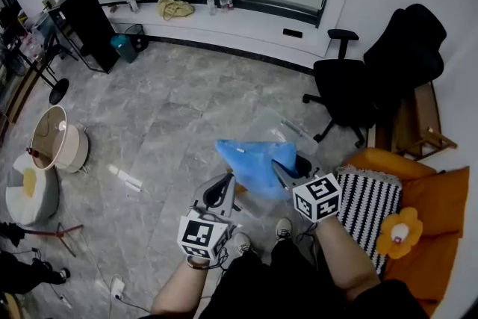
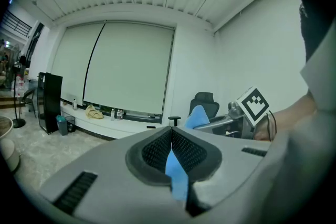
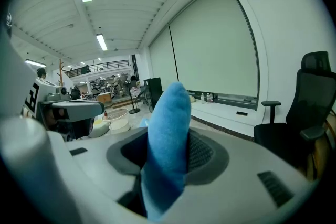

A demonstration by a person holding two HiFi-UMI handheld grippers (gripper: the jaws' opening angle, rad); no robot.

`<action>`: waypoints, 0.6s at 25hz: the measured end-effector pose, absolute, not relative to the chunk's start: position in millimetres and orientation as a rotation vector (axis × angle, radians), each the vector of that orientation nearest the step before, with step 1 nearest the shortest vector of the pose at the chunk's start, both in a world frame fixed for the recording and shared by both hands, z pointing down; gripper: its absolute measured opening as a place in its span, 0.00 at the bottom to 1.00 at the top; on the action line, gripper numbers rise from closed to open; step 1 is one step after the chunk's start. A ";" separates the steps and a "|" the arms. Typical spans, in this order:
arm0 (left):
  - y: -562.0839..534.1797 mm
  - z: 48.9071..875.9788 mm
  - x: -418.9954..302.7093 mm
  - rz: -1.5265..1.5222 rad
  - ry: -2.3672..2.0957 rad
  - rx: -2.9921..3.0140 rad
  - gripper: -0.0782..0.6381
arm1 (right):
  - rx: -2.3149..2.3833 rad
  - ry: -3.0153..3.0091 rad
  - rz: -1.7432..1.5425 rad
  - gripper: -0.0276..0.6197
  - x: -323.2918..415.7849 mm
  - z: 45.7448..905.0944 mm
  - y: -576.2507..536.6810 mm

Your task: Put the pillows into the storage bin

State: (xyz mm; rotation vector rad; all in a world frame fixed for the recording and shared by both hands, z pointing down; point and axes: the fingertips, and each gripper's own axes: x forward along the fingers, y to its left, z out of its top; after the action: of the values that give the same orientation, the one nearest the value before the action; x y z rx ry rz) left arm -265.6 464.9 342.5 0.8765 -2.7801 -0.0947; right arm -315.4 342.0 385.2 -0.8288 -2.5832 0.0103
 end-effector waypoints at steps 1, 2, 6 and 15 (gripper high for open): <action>464.6 347.2 -267.6 -0.099 -2.781 0.861 0.12 | -0.838 -2.576 0.008 0.32 -318.1 389.6 341.8; 464.3 352.1 -269.4 -0.103 -2.780 0.846 0.12 | -0.846 -2.567 0.006 0.32 -320.9 394.5 341.6; 461.4 371.8 -274.1 -0.125 -2.765 0.786 0.12 | -0.888 -2.517 0.011 0.32 -332.0 420.1 341.3; 438.1 424.1 -288.8 -0.160 -2.668 0.691 0.22 | -1.038 -2.399 -0.067 0.33 -354.3 485.2 346.1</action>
State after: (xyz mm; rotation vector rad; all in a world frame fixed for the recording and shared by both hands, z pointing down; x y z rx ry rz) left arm -288.8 438.1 424.1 0.6906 -2.6683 -0.1597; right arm -354.3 346.1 485.2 -1.0380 -2.3992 -0.0670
